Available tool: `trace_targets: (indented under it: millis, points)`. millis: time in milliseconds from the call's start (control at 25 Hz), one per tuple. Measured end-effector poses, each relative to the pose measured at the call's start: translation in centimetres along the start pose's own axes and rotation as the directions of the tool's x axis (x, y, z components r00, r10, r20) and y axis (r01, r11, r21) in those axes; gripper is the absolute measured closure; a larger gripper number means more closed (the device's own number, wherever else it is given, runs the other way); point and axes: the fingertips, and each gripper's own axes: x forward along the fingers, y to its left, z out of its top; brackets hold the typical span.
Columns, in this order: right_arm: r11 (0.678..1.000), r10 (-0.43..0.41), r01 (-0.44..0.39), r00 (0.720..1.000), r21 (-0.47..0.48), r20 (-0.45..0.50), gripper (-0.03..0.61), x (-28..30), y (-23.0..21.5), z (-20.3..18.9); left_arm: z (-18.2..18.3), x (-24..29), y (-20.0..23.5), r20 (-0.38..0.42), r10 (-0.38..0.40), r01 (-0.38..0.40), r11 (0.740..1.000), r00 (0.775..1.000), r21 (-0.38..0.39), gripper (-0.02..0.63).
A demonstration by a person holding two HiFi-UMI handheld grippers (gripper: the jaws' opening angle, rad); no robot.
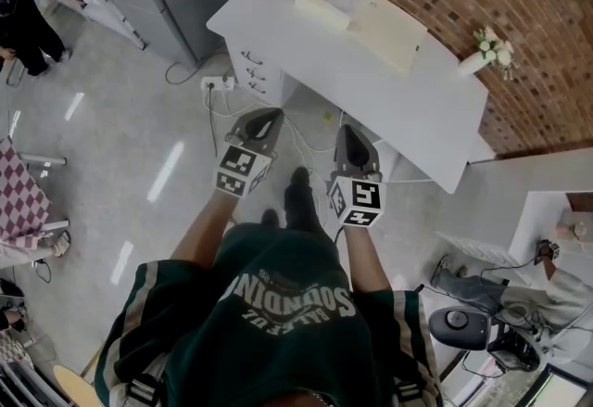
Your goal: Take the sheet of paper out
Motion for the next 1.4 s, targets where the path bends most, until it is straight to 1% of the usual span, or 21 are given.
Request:
trace_targets:
  millis: [400,600,880,1080,1400]
  points:
    - [0.999,0.038,-0.038,0.999,0.000,0.022,0.577,7.4,-3.8,3.6,3.4,6.7,4.0,0.002,0.032,-0.032,0.999,1.000,0.018,0.603]
    - [0.997,0.071,-0.071,0.997,-0.001,0.020,0.577,11.0,-6.3,4.9,5.4,10.2,5.4,0.012,0.064,-0.064,0.998,0.998,0.005,0.603]
    - [0.993,0.118,-0.118,0.993,-0.001,0.015,0.578,15.1,-8.8,6.2,6.1,14.0,7.1,-0.001,0.108,-0.108,0.994,0.994,-0.011,0.603]
    - [0.988,0.151,-0.151,0.988,0.004,0.013,0.578,17.5,-10.5,6.4,6.8,16.3,8.2,-0.007,0.145,-0.145,0.989,0.989,0.000,0.603]
    - [0.982,0.187,-0.187,0.982,0.008,0.012,0.577,20.4,-11.0,6.8,6.6,17.7,9.9,-0.019,0.181,-0.181,0.984,0.983,0.000,0.603]
